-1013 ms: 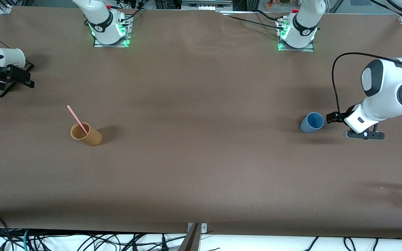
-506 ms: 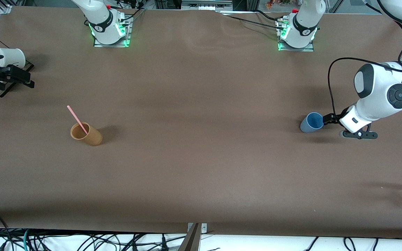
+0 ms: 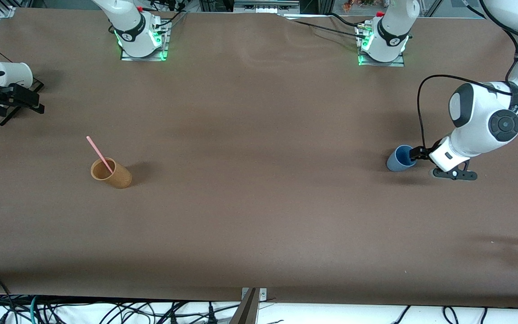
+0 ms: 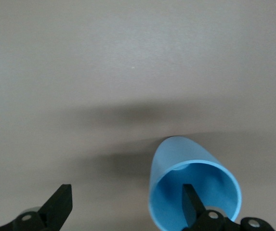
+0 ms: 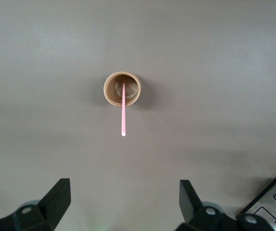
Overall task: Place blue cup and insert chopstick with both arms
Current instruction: 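Close the left gripper on the blue cup rim and lift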
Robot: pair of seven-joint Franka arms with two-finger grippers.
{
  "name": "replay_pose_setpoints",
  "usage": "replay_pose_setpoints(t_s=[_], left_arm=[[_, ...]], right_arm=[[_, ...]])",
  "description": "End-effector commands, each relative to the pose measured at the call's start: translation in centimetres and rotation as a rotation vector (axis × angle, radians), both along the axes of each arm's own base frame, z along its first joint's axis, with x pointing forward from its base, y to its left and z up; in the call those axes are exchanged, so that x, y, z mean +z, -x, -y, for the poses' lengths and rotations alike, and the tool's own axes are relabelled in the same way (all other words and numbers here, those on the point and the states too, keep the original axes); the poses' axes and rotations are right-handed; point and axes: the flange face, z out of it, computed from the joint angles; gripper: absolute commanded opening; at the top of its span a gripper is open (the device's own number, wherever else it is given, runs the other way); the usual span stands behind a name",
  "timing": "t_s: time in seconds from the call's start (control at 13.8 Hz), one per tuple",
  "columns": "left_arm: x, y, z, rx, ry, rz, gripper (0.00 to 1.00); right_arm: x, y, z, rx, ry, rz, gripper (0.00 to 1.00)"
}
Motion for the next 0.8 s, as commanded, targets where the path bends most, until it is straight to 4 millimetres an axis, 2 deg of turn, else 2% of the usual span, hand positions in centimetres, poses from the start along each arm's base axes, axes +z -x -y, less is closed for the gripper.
replay_pose_setpoints(t_s=[0.0, 0.29, 0.36, 0.43, 0.58, 0.65, 0.72], left_arm=[[-1.24, 1.72, 0.86, -0.019, -0.004, 0.029, 1.00], [-1.99, 2.23, 0.87, -0.021, -0.002, 0.043, 0.99], [-1.99, 2.23, 0.79, -0.019, -0.002, 0.043, 0.89], [-1.99, 2.23, 0.79, -0.019, -0.002, 0.043, 0.73], [-1.99, 2.23, 0.79, -0.019, -0.002, 0.043, 0.30], [-1.99, 2.23, 0.79, -0.019, -0.002, 0.043, 0.17], [-1.99, 2.23, 0.79, -0.019, -0.002, 0.043, 0.10]], right_arm=[[0.12, 0.48, 0.04, 0.005, -0.005, -0.004, 1.00], [0.12, 0.48, 0.04, 0.005, -0.005, -0.004, 1.00], [0.12, 0.48, 0.04, 0.005, -0.005, -0.004, 1.00], [0.12, 0.48, 0.04, 0.005, -0.005, -0.004, 1.00], [0.12, 0.48, 0.04, 0.005, -0.005, -0.004, 1.00], [0.12, 0.48, 0.04, 0.005, -0.005, -0.004, 1.00], [0.12, 0.48, 0.04, 0.007, -0.006, -0.004, 1.00]])
